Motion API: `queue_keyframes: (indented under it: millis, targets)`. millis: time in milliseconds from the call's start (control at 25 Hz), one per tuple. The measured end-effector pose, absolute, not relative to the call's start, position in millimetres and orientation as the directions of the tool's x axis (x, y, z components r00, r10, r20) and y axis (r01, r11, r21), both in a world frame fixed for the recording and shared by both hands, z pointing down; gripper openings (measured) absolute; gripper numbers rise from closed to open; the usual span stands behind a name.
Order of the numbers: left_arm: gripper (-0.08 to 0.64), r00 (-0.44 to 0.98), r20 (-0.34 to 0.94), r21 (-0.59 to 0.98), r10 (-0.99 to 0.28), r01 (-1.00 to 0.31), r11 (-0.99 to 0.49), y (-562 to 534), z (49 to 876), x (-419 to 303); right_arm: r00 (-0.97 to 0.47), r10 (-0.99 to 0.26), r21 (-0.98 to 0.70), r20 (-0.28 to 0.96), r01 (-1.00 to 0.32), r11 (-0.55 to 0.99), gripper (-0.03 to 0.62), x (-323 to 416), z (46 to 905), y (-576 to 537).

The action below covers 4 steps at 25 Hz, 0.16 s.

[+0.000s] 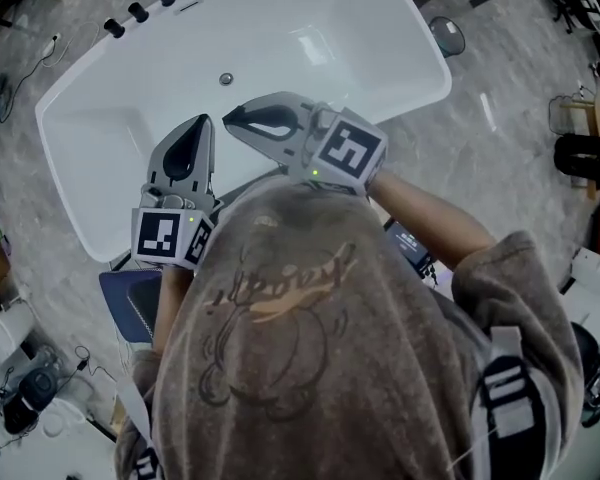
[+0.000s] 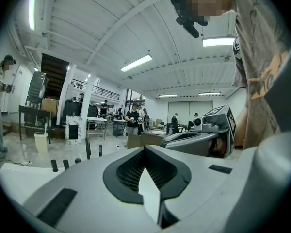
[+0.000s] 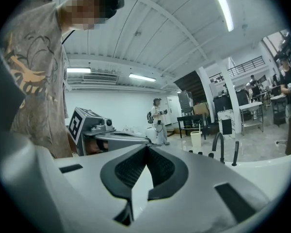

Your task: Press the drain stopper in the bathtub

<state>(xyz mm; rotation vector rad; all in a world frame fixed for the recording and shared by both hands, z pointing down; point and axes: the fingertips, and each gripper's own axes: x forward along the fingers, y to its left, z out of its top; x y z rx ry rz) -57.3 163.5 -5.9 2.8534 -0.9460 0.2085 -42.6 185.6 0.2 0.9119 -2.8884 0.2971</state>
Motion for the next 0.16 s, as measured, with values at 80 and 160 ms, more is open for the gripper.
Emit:
queue_keyframes:
  millis: [80, 160]
  targets:
    - [0.003, 0.795, 0.175, 0.076, -0.581, -0.600, -0.797, 165.3, -4.4, -55.5, -0.816, -0.564, -0.156, 0.130, -0.578, 0.801, -0.002, -41.8, -1.1, 185.0]
    - [0.003, 0.794, 0.180, 0.073, -0.580, -0.599, -0.797, 166.6, -2.8, -54.5, -0.813, -0.568, -0.157, 0.126, -0.582, 0.798, -0.002, -40.9, -1.7, 184.3]
